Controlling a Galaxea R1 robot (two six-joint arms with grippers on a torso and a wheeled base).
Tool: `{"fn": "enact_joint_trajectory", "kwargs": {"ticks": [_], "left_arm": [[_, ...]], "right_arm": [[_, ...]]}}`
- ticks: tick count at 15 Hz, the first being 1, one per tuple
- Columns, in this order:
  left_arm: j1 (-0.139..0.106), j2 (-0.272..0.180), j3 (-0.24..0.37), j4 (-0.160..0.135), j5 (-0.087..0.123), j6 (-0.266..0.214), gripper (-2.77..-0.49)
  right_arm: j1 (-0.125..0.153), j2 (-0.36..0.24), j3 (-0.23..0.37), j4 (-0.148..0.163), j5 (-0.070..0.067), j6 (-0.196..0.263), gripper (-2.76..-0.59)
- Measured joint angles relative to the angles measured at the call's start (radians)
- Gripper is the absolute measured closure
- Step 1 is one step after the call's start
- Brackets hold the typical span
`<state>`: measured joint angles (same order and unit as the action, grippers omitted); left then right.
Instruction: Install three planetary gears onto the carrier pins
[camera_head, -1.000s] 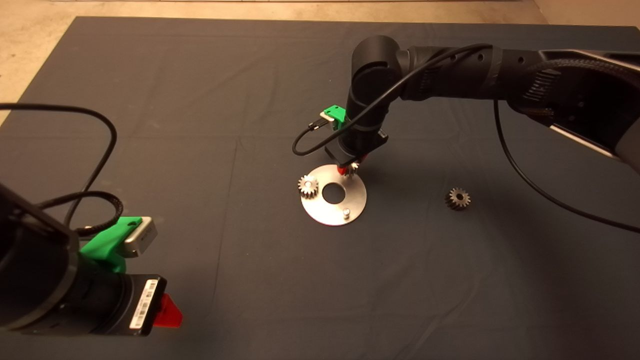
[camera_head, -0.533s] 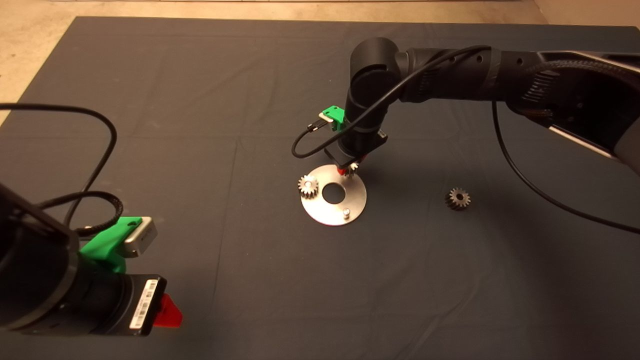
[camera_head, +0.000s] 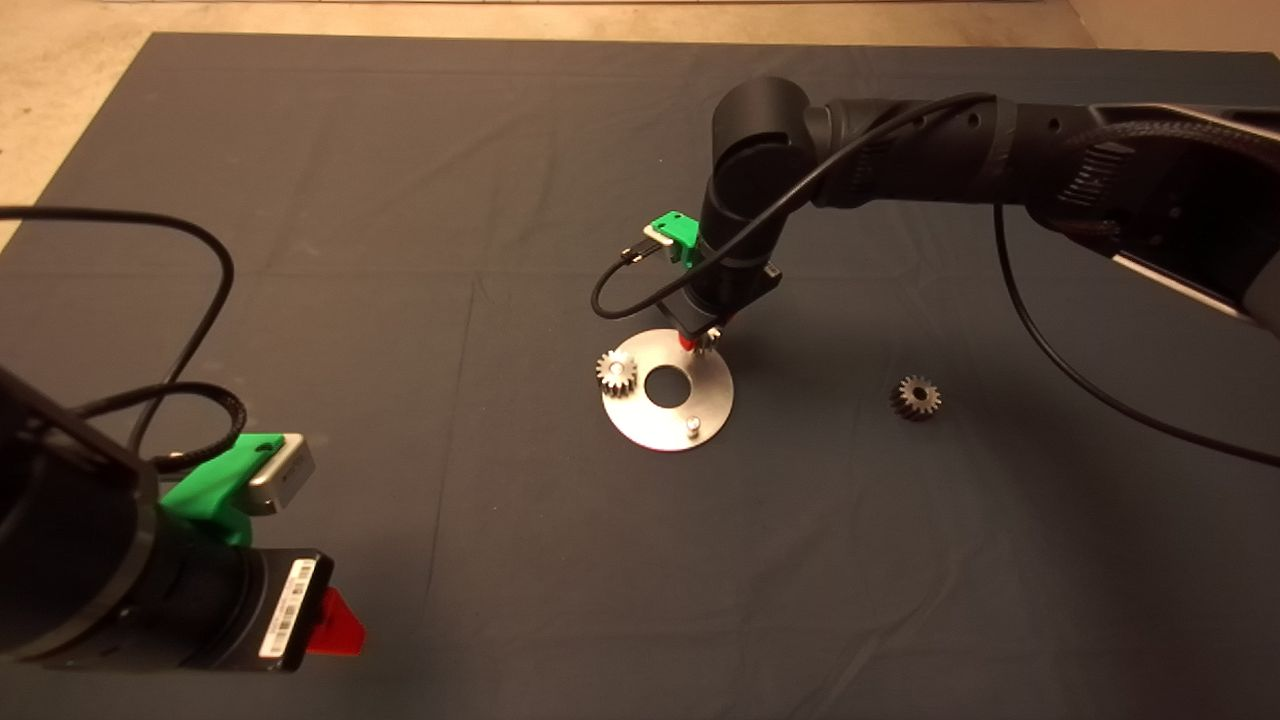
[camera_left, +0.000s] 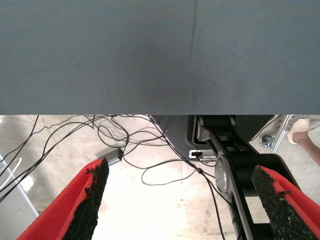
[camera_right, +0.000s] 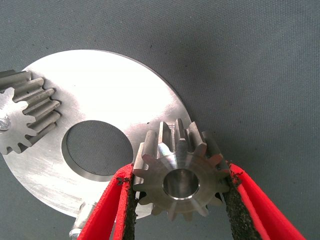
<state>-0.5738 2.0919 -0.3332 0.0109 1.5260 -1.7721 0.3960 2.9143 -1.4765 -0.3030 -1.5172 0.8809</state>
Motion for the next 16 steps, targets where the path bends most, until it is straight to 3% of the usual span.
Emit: {"fn": "enact_joint_trajectory", "kwargs": {"ticks": [16], "left_arm": [[0.005, 0.0, 0.0, 0.0, 0.0, 0.0, -2.04]], "right_arm": [[-0.004, 0.004, 0.024, -0.014, -0.013, 0.0, -1.04]]}}
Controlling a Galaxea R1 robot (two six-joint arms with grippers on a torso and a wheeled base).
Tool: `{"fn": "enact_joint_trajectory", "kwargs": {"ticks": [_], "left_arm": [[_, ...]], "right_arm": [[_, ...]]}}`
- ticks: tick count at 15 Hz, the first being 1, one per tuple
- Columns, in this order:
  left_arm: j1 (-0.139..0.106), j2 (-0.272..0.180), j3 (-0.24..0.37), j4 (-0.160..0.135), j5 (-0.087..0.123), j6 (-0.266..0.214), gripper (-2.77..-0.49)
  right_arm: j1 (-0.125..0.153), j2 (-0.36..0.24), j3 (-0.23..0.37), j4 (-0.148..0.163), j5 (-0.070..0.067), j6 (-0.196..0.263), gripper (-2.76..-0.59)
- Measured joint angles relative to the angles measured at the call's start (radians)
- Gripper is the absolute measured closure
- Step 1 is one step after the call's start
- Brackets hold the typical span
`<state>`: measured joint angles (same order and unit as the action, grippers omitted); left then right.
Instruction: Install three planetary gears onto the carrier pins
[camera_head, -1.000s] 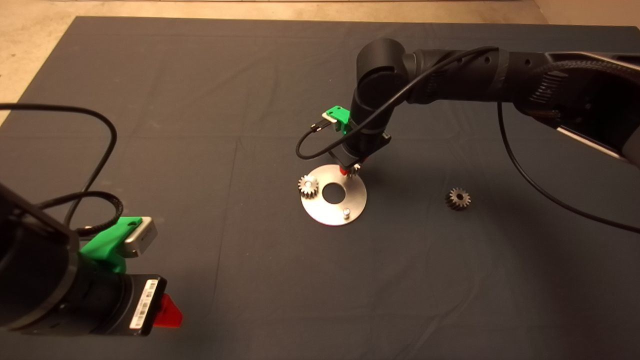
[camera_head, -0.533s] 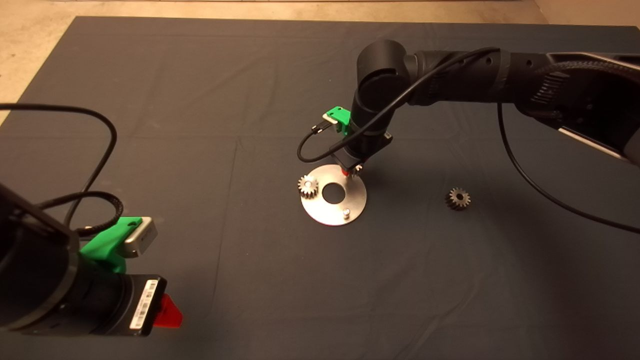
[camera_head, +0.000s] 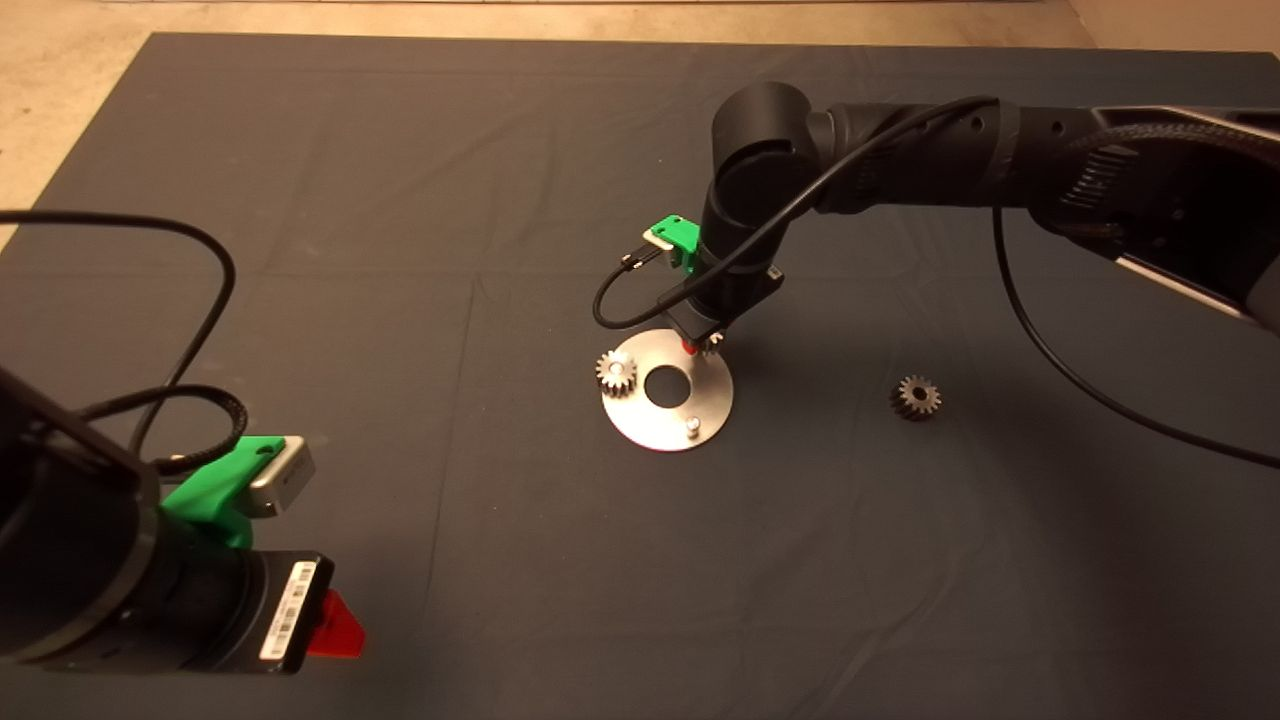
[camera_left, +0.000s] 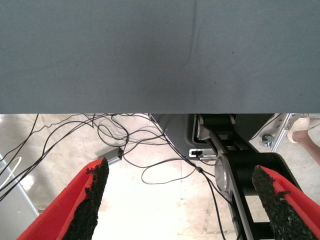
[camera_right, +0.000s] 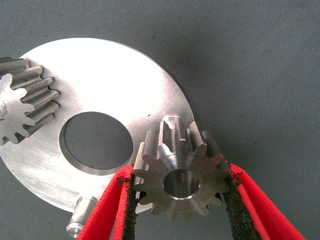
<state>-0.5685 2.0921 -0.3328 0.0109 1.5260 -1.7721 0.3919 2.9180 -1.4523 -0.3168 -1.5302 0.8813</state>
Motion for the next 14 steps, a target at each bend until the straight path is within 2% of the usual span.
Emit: {"fn": "enact_joint_trajectory", "kwargs": {"ticks": [6, 7, 10, 14], "left_arm": [[0.0, 0.0, 0.0, 0.0, 0.0, 0.0, -2.04], [0.0, 0.0, 0.0, 0.0, 0.0, 0.0, -2.04], [0.0, 0.0, 0.0, 0.0, 0.0, 0.0, -2.04], [0.003, 0.0, 0.0, 0.0, 0.0, 0.0, -2.04]], "right_arm": [[0.002, 0.013, -0.031, 0.002, -0.001, 0.0, -1.04], [0.0, 0.014, -0.04, 0.002, 0.007, 0.0, -1.04], [-0.001, 0.013, -0.043, 0.002, 0.012, 0.0, -1.04], [-0.001, 0.013, -0.043, 0.002, 0.012, 0.0, -1.05]]}}
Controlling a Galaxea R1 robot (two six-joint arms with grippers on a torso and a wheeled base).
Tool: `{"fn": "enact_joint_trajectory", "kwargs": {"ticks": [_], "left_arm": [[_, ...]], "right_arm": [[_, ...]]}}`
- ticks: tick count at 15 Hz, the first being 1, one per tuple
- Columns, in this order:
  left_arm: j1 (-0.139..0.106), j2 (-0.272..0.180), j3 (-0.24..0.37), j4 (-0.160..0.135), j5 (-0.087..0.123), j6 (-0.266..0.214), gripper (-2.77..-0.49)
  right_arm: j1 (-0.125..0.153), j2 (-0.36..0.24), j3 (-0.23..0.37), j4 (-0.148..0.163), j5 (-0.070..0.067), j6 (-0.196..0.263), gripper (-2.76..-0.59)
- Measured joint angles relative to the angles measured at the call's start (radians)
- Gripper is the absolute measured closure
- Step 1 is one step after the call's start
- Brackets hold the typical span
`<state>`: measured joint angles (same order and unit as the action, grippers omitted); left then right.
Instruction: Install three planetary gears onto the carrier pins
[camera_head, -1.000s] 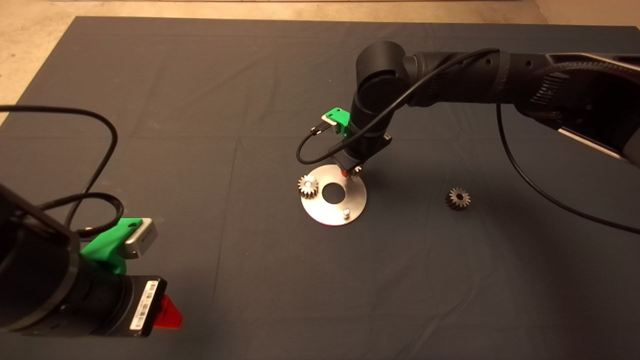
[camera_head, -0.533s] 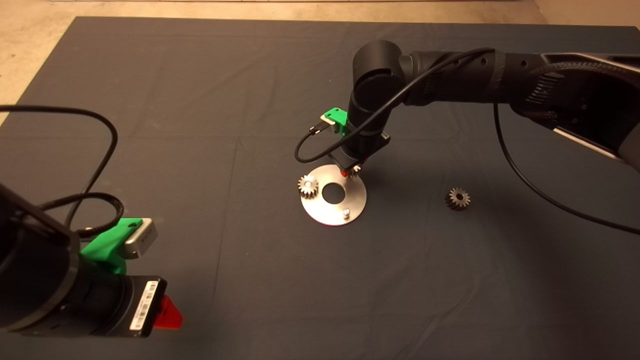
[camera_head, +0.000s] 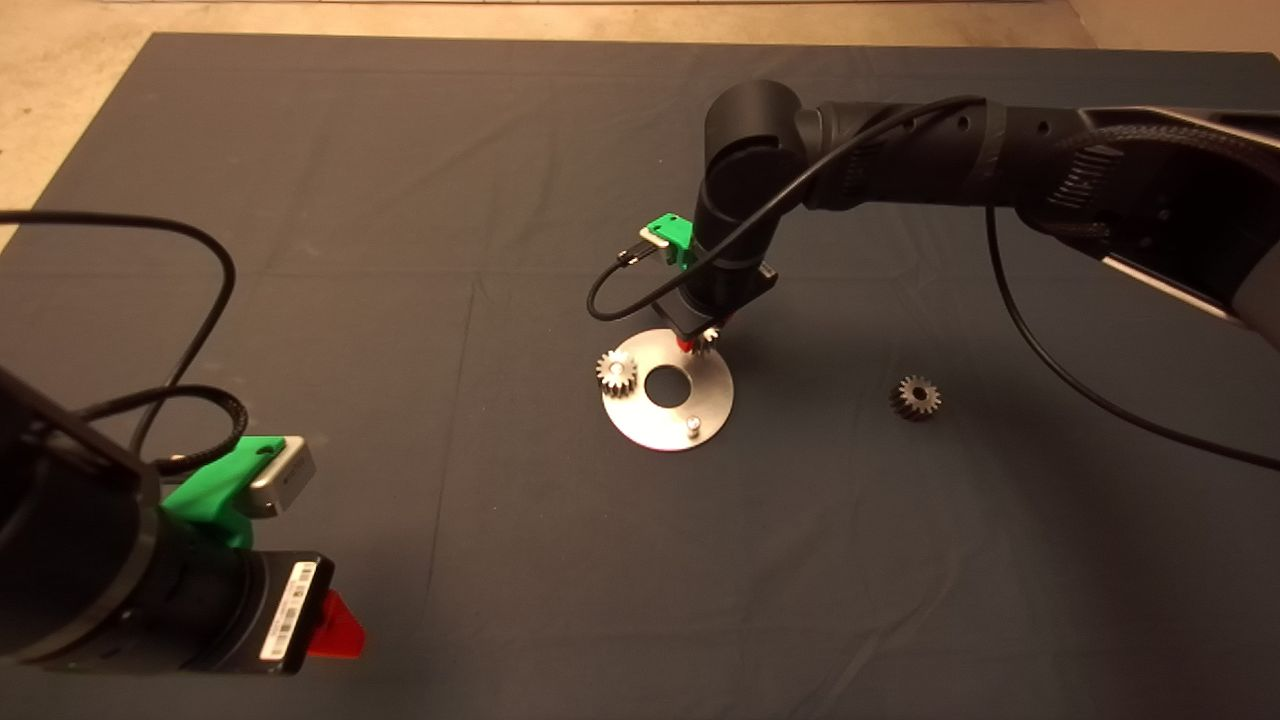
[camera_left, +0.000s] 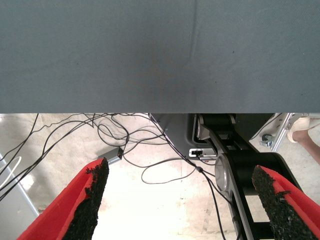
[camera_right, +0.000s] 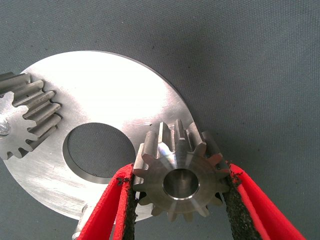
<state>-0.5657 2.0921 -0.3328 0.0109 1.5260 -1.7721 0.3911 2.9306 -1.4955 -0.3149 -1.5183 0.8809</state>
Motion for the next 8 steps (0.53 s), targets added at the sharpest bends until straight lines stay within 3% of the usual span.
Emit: {"fn": "enact_joint_trajectory", "kwargs": {"ticks": [8], "left_arm": [[0.003, 0.0, 0.0, 0.0, 0.0, 0.0, -2.04]], "right_arm": [[0.0, -0.002, 0.0, 0.0, 0.0, 0.0, -1.07]]}}
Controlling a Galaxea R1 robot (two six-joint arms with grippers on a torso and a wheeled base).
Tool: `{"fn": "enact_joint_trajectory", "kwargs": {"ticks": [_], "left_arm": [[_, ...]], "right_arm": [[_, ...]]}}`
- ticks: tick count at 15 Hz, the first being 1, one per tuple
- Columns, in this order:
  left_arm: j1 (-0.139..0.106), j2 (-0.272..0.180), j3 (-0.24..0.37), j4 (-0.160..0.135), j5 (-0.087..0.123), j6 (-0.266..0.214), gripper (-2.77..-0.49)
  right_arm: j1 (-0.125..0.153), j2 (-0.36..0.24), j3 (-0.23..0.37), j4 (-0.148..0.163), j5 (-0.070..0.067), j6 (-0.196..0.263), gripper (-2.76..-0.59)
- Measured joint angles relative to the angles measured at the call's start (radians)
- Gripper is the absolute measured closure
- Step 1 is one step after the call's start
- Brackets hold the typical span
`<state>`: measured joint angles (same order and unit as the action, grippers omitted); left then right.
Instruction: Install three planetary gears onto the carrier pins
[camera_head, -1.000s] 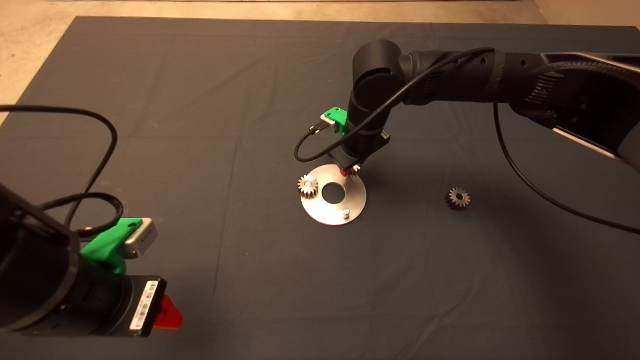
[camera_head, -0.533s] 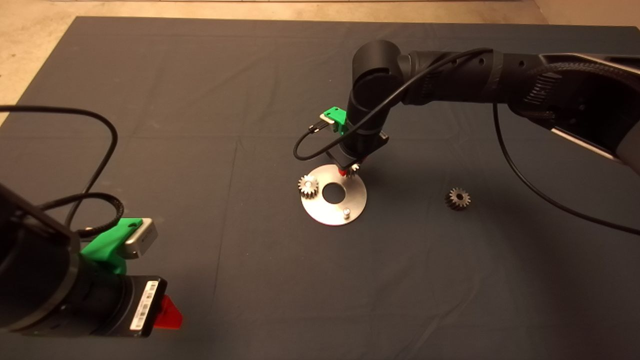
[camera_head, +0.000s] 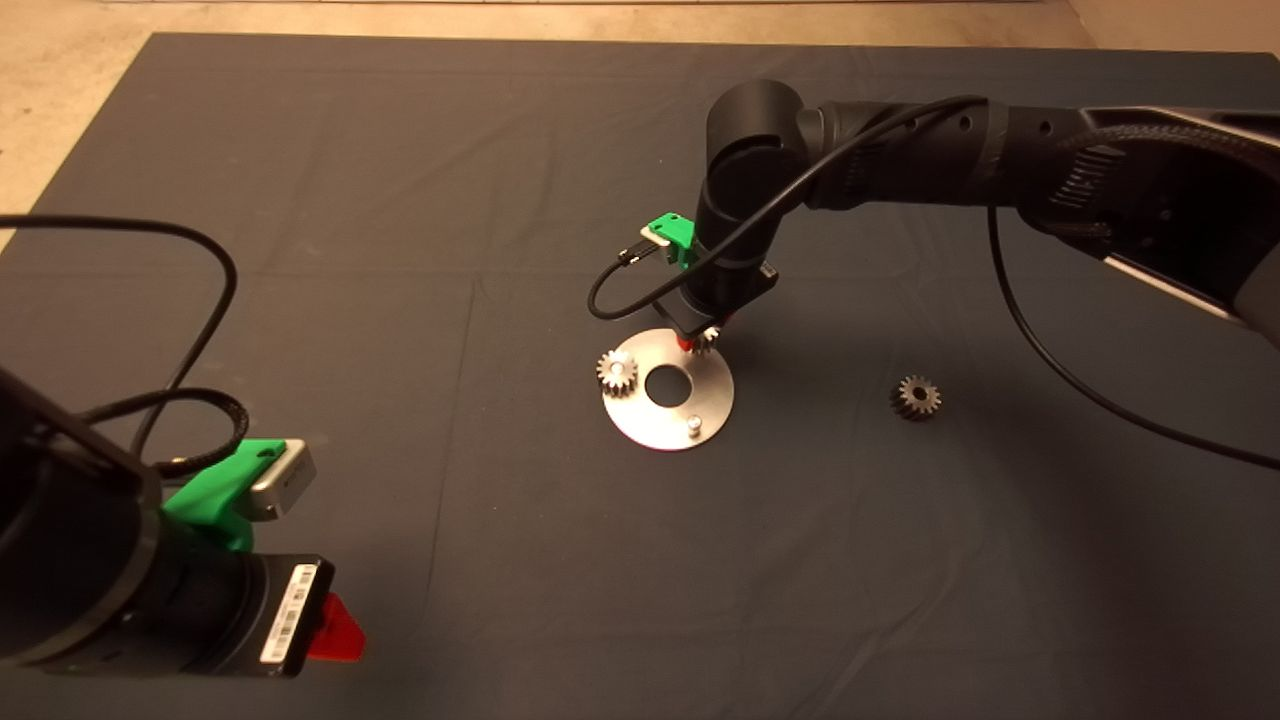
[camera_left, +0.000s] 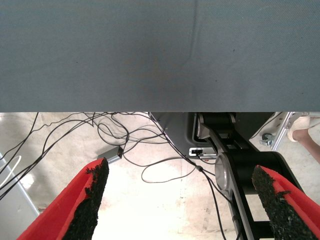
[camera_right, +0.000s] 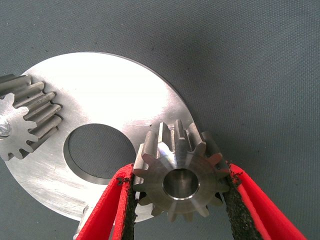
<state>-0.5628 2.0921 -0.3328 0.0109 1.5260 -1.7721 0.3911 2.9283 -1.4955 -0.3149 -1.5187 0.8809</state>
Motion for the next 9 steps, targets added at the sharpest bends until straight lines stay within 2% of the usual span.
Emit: {"fn": "enact_joint_trajectory", "kwargs": {"ticks": [4, 7, 9], "left_arm": [[0.0, 0.0, 0.0, 0.0, 0.0, 0.0, -2.04], [0.0, 0.0, 0.0, 0.0, 0.0, 0.0, -2.04], [0.0, 0.0, 0.0, 0.0, 0.0, 0.0, -2.04]], "right_arm": [[0.0, 0.0, 0.0, 0.0, 0.0, 0.0, -1.08], [0.0, -0.001, 0.0, -0.002, 0.001, 0.0, -1.18], [0.0, -0.006, 0.02, -0.002, -0.002, 0.0, -1.18]]}}
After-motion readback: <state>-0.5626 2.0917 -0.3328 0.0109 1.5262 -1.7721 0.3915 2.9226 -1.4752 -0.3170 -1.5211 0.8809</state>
